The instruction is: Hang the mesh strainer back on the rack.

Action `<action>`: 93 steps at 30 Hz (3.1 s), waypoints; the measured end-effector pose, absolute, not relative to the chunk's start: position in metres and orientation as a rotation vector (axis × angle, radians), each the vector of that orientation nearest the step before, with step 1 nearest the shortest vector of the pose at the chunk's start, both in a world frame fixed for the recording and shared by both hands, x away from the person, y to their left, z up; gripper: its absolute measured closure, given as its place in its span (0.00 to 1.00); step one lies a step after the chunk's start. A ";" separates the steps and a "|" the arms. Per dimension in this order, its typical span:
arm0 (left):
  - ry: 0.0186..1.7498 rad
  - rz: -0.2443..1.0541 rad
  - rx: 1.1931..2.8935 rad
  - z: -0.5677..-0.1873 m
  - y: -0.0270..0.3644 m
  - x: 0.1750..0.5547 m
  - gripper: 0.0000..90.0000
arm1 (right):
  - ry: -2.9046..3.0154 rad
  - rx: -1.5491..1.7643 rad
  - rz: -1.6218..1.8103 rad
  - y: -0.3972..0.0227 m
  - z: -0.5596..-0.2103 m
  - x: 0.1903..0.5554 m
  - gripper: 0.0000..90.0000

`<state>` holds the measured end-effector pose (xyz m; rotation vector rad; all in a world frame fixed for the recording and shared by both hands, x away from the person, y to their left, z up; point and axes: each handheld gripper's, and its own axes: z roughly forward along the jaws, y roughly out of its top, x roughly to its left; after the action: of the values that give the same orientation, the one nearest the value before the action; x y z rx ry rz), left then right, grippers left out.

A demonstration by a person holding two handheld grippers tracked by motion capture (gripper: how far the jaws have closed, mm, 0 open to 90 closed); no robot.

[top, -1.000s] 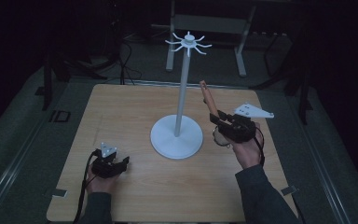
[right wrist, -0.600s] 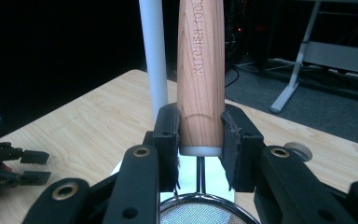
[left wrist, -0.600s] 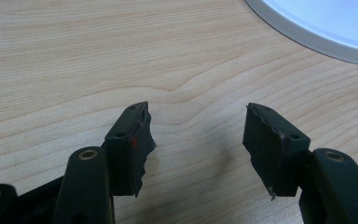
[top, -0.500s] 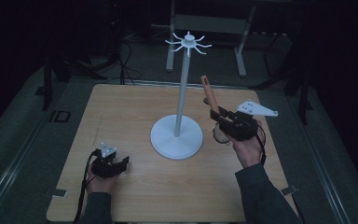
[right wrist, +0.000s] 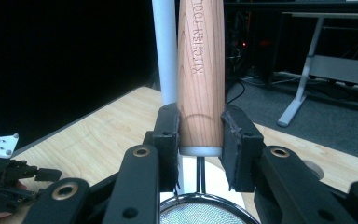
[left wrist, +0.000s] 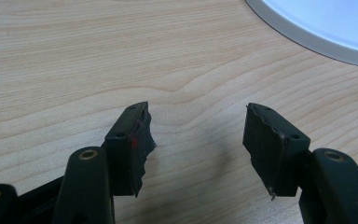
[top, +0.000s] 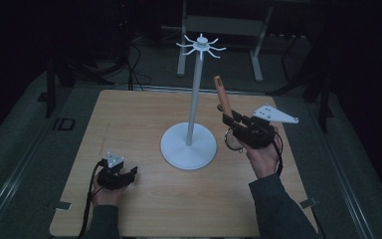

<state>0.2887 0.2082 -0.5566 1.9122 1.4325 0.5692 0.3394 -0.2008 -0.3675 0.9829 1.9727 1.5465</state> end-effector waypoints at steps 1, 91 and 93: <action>1.432 0.569 1.912 -0.557 0.208 0.289 0.46 | 1.970 0.980 1.544 -0.201 -0.367 0.339 0.77; 1.433 0.567 1.911 -0.557 0.208 0.289 0.46 | 1.924 0.909 1.653 -0.189 -0.330 0.347 0.41; 1.433 0.567 1.912 -0.556 0.208 0.289 0.46 | 1.921 0.914 1.646 -0.190 -0.331 0.347 0.40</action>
<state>0.2887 0.2085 -0.5565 1.9117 1.4327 0.5670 0.3467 -0.1904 -0.3309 0.9139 1.9212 1.6459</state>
